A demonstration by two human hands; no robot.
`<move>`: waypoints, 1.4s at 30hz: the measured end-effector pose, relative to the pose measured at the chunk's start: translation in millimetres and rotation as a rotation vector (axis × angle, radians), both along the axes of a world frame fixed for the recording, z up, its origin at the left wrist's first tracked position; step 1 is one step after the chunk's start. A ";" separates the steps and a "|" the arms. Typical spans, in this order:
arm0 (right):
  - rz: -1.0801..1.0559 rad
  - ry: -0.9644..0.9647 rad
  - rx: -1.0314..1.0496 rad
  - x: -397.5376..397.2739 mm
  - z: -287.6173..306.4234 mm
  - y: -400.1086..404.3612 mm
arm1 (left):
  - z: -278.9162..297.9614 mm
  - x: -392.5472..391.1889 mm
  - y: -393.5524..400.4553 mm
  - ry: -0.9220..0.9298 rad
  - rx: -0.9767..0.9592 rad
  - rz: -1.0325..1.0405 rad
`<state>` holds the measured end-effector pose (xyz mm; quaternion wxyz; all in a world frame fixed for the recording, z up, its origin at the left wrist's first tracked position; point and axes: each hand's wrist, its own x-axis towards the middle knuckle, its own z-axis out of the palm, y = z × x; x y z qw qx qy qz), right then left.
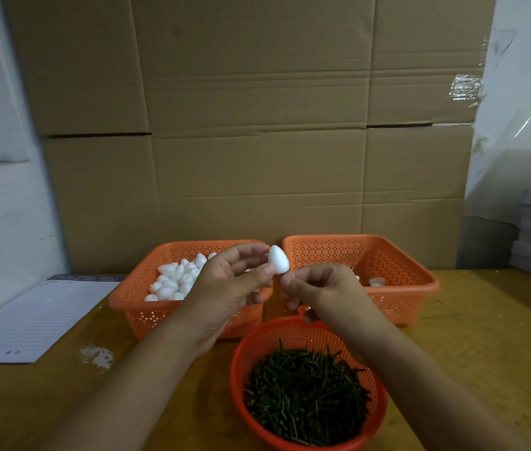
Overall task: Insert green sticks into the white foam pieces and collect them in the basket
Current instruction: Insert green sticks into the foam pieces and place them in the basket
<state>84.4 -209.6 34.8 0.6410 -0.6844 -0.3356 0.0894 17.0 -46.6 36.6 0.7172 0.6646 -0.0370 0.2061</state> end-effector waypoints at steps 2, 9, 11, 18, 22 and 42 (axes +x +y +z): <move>-0.015 0.002 0.024 -1.1 -0.9 1.7 | -0.5 0.4 -1.8 -0.014 0.016 0.021; -0.082 -0.052 0.031 -3.1 -1.2 2.6 | -0.5 1.4 -5.7 -0.053 0.083 0.097; -0.068 -0.075 0.023 -4.0 0.0 1.0 | -0.2 1.3 -4.4 -0.041 0.083 0.085; 0.028 -0.103 -0.010 -7.2 3.9 -1.2 | 0.5 -1.0 -0.6 -0.018 0.046 -0.032; 0.058 -0.103 -0.035 -9.1 5.5 -0.5 | 1.3 -2.8 0.3 -0.009 0.060 -0.052; -0.062 -0.067 0.006 -6.6 2.4 1.1 | 0.0 -2.3 -1.9 -0.040 0.078 0.008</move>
